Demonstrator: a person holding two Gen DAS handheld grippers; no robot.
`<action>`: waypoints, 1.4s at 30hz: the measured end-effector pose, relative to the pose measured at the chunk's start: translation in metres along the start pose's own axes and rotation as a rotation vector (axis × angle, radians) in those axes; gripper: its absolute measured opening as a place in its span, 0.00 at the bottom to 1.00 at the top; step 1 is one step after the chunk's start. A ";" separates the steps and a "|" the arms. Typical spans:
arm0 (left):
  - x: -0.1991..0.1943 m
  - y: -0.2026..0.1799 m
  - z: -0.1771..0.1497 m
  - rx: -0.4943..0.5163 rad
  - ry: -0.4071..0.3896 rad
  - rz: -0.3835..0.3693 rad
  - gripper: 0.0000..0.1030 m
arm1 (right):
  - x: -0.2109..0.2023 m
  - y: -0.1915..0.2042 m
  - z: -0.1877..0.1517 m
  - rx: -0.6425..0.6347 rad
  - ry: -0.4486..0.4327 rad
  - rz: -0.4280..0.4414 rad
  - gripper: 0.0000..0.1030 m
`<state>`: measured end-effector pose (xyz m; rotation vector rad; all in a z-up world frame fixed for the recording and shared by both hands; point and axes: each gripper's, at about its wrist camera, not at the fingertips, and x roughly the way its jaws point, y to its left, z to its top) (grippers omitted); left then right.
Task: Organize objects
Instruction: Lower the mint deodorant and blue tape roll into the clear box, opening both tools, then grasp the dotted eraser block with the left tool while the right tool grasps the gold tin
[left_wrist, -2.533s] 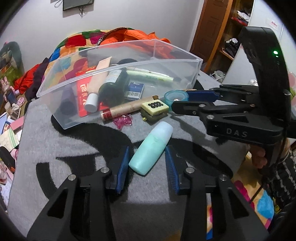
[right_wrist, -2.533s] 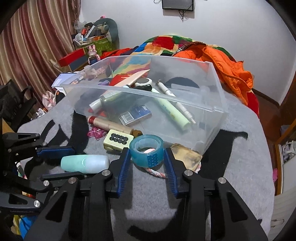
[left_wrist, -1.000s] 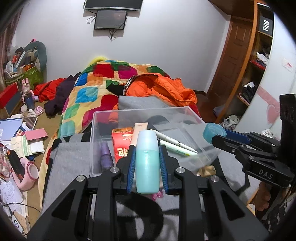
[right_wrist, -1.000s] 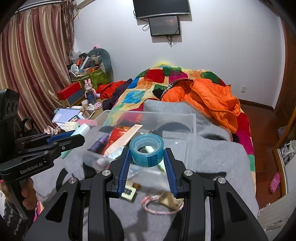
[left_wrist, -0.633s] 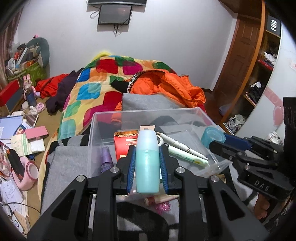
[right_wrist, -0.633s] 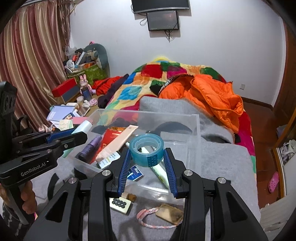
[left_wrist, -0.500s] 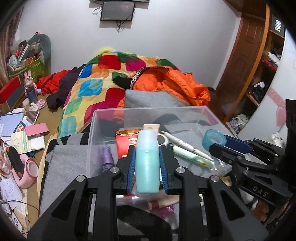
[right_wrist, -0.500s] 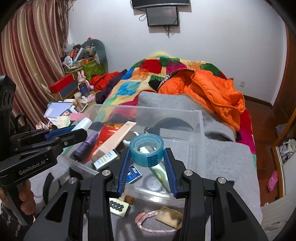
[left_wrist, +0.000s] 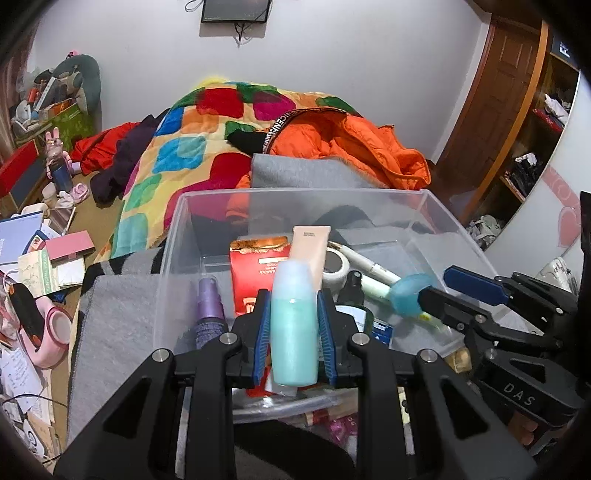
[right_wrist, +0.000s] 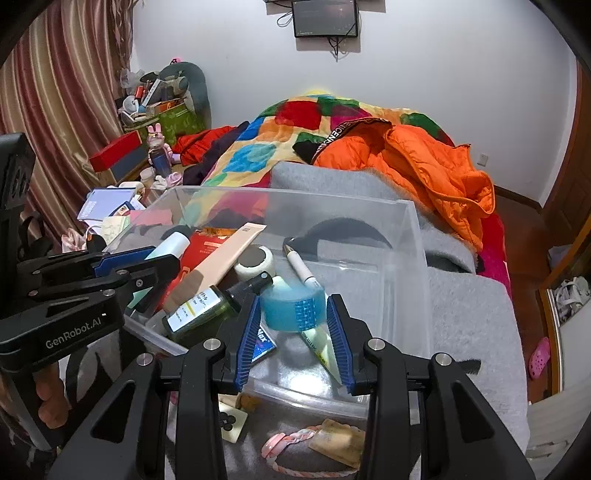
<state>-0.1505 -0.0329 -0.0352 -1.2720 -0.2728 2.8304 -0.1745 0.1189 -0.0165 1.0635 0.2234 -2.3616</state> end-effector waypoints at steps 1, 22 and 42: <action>-0.001 -0.001 0.000 0.001 -0.001 -0.003 0.24 | 0.000 0.001 0.000 -0.002 0.002 0.008 0.33; -0.052 -0.019 -0.020 0.047 -0.056 -0.021 0.52 | -0.063 -0.029 -0.021 0.056 -0.095 -0.007 0.53; -0.030 -0.058 -0.079 0.115 0.087 -0.087 0.63 | -0.028 -0.037 -0.079 0.082 0.076 -0.001 0.53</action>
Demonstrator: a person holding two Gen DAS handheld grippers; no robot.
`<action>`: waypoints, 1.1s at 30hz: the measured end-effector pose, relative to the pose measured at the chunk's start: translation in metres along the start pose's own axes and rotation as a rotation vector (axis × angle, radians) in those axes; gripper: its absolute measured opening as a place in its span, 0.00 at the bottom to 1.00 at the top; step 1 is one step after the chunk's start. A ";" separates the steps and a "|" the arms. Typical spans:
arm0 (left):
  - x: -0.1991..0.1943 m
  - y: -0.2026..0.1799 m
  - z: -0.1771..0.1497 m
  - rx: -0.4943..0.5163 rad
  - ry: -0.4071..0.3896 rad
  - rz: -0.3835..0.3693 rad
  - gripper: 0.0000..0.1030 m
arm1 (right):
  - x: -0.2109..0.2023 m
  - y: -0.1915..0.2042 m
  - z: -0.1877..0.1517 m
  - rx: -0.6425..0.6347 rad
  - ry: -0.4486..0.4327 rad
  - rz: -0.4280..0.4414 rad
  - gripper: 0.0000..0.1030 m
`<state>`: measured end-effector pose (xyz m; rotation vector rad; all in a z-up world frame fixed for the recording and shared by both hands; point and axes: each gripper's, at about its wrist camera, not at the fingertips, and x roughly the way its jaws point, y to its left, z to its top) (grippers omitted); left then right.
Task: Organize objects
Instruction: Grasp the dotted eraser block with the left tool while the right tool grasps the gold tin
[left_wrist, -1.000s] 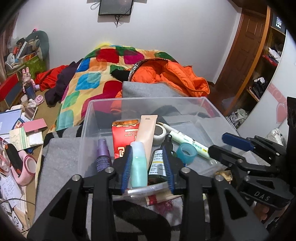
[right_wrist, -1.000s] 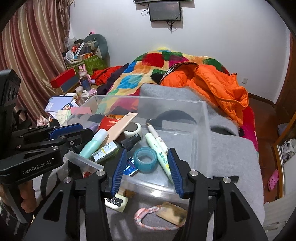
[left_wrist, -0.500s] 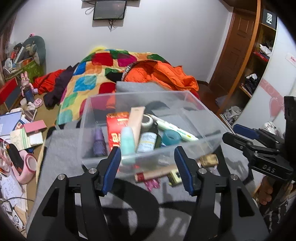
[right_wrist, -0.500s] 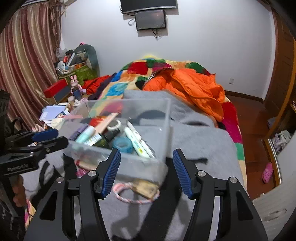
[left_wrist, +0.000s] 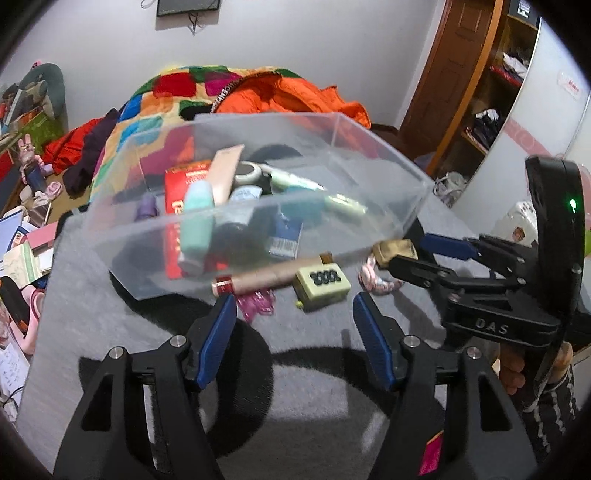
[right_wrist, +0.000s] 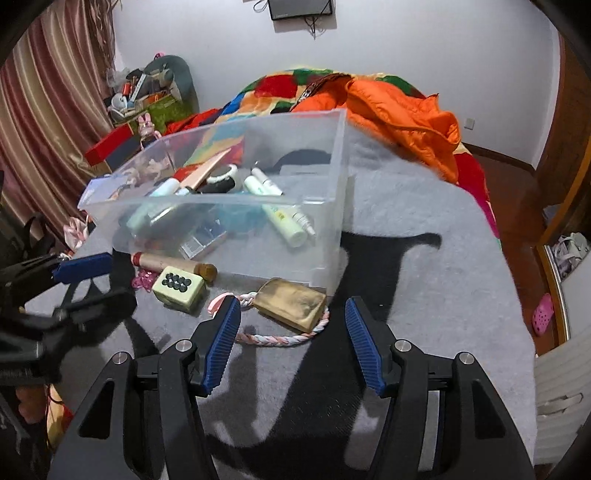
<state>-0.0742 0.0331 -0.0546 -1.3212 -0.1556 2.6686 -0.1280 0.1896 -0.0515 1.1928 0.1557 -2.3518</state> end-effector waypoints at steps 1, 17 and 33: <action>0.001 0.000 0.000 0.001 0.003 0.000 0.63 | 0.003 0.001 0.000 -0.003 0.007 -0.005 0.53; 0.025 -0.018 0.009 0.039 0.015 0.027 0.58 | -0.003 -0.008 -0.007 0.013 -0.013 0.007 0.40; 0.020 -0.027 0.001 0.060 -0.001 0.005 0.34 | -0.029 -0.010 -0.012 0.032 -0.064 0.031 0.40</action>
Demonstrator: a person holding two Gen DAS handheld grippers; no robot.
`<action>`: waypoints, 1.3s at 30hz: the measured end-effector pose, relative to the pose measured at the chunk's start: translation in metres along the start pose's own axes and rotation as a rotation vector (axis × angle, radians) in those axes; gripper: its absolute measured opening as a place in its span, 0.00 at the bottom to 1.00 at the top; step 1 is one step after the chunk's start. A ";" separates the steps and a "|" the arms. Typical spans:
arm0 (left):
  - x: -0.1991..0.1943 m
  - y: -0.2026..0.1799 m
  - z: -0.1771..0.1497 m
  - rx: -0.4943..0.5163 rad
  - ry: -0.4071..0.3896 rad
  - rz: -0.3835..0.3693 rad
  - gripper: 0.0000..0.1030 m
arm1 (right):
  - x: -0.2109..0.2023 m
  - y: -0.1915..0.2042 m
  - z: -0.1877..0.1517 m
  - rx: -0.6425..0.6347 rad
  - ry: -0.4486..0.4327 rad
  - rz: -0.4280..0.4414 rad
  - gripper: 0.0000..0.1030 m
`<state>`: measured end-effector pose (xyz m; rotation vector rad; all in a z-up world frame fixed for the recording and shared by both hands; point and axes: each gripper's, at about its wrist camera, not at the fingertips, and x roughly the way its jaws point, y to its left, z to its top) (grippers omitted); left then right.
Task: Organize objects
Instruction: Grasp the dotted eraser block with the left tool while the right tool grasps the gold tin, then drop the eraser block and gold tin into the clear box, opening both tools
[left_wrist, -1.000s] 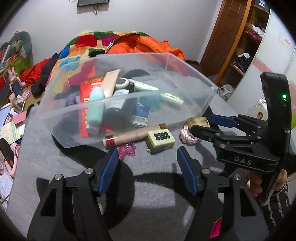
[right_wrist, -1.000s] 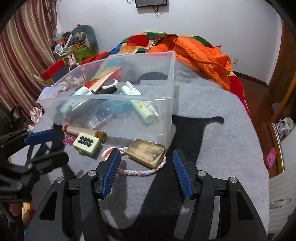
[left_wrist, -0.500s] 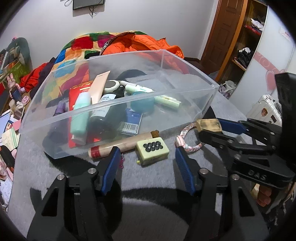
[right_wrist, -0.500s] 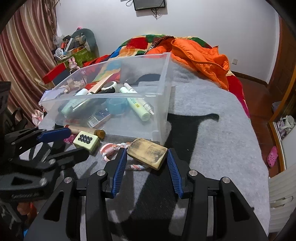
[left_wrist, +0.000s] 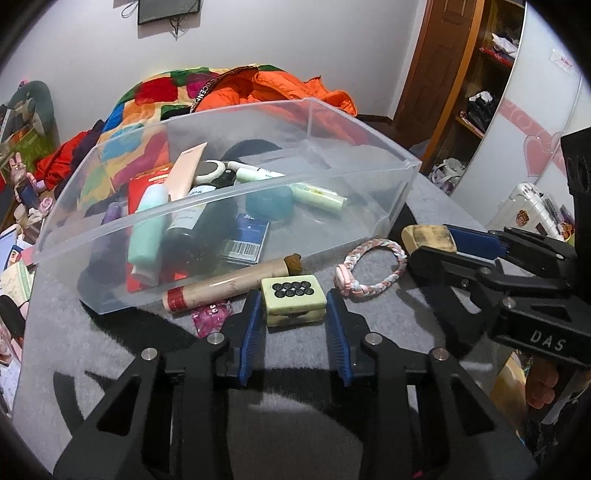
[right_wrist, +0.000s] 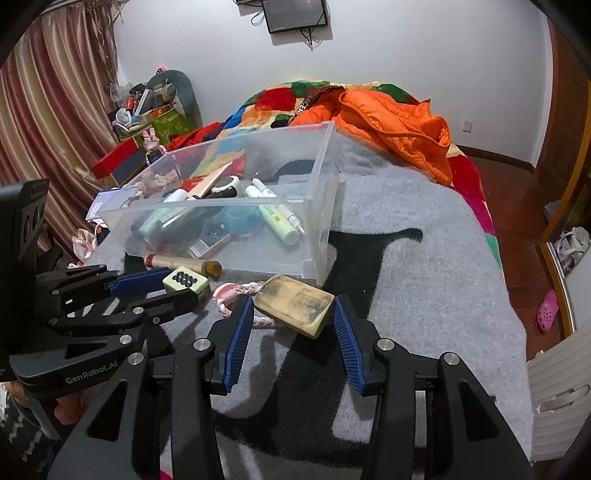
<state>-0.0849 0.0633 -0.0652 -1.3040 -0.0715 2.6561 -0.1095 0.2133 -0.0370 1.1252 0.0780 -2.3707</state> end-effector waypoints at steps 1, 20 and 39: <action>-0.002 0.000 0.000 -0.002 -0.004 -0.003 0.34 | -0.002 0.001 0.001 0.000 -0.004 0.001 0.40; -0.064 0.022 0.017 -0.073 -0.158 -0.020 0.32 | -0.025 0.017 0.034 -0.016 -0.100 0.048 0.40; -0.070 0.069 0.062 -0.146 -0.227 0.054 0.32 | 0.005 0.042 0.083 -0.070 -0.111 0.069 0.40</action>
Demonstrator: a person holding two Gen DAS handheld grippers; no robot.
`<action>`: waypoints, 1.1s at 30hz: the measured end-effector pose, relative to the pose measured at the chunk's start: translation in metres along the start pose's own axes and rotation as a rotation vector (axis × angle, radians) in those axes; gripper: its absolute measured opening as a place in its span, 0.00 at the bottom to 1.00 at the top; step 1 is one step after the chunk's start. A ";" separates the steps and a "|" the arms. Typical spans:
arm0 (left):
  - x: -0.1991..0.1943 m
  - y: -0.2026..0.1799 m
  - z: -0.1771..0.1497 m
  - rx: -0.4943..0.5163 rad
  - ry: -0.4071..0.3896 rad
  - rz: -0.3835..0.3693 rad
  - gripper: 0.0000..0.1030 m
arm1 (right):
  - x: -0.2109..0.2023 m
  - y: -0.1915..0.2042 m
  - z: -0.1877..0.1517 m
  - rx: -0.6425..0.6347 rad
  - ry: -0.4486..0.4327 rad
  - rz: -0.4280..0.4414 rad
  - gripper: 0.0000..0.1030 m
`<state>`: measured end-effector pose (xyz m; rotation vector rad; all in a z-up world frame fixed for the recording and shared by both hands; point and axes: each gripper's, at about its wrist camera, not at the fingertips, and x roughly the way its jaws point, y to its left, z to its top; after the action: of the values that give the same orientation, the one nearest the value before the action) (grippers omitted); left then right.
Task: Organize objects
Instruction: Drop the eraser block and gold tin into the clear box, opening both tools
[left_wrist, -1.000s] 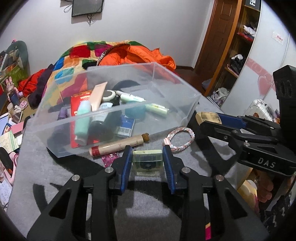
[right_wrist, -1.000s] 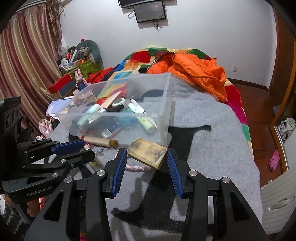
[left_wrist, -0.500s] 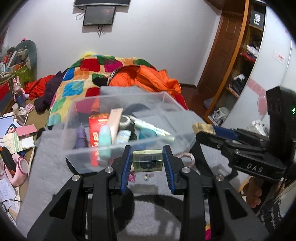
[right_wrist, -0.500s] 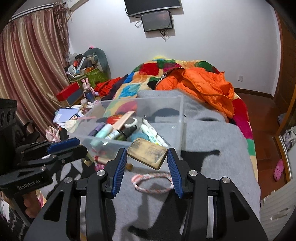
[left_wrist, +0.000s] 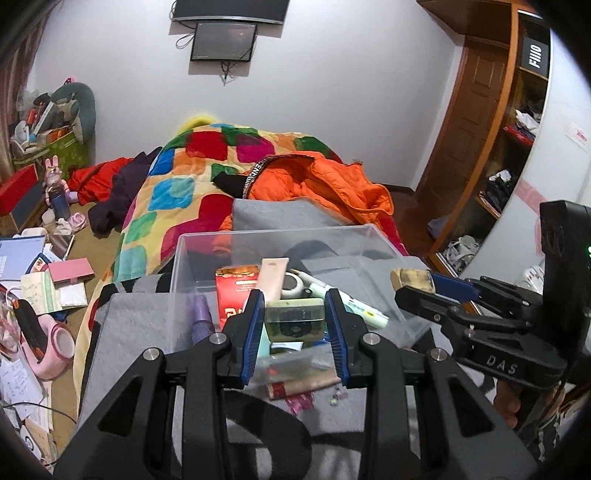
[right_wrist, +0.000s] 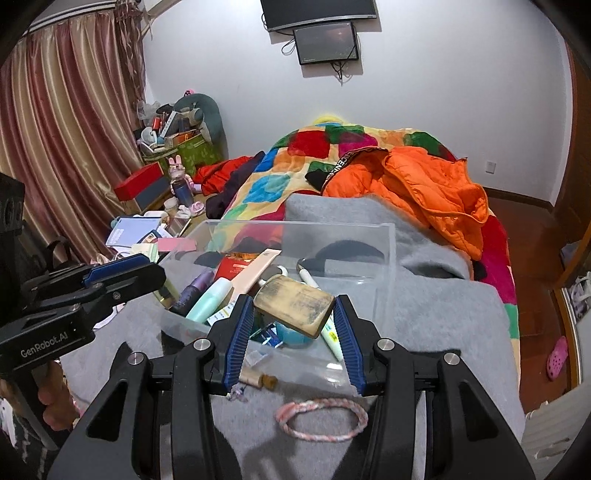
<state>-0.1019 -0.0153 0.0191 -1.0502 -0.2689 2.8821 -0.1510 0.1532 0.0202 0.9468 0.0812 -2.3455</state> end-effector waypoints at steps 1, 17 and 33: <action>0.003 0.003 0.002 -0.007 0.004 0.002 0.32 | 0.004 0.001 0.001 -0.003 0.005 0.001 0.40; 0.046 0.024 -0.006 -0.070 0.099 0.016 0.32 | 0.045 0.000 -0.005 0.005 0.107 -0.013 0.41; 0.026 0.012 -0.008 -0.057 0.068 0.017 0.56 | 0.021 0.002 -0.005 -0.004 0.057 -0.026 0.56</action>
<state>-0.1167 -0.0231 -0.0052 -1.1634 -0.3420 2.8626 -0.1582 0.1426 0.0031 1.0162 0.1215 -2.3418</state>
